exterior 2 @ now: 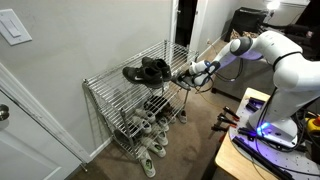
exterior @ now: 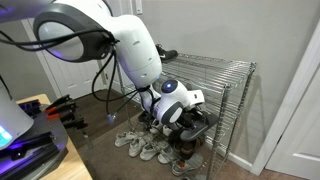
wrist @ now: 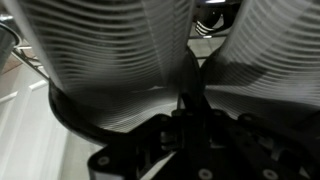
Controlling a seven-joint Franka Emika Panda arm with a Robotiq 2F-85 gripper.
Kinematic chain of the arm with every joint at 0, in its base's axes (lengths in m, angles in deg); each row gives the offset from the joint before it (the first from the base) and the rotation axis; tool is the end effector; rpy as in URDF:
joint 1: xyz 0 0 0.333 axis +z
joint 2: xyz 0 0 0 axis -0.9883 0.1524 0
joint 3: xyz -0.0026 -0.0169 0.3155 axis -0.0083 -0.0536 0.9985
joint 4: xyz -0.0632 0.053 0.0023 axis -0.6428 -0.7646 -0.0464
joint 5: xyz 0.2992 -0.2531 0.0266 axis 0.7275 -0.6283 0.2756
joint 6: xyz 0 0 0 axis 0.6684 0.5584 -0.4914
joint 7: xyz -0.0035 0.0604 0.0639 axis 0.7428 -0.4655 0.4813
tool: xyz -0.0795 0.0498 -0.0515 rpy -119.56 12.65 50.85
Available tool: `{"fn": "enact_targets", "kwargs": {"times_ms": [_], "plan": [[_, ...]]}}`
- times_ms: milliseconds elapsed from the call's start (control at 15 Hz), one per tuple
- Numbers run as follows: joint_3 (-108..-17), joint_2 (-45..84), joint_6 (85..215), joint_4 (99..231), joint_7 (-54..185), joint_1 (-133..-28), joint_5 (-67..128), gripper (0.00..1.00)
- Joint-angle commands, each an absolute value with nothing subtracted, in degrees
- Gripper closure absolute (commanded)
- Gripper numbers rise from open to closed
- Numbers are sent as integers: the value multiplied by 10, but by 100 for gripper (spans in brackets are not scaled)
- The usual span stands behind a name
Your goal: Remove the pair of grey slippers from the top rack and put them on the second rack from the top
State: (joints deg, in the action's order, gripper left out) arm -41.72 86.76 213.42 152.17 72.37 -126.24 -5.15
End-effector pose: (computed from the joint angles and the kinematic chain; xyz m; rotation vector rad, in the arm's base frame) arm 0.5887 -0.2818 -0.0603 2.9293 -0.1399 1.1233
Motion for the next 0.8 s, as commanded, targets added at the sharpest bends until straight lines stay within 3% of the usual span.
{"fn": "enact_targets", "kwargs": {"times_ms": [0, 733], "plan": [[-387, 867, 2134, 1559, 754, -1307, -85, 96], [-301, 874, 2132, 1631, 753, -1418, -190, 96]]}}
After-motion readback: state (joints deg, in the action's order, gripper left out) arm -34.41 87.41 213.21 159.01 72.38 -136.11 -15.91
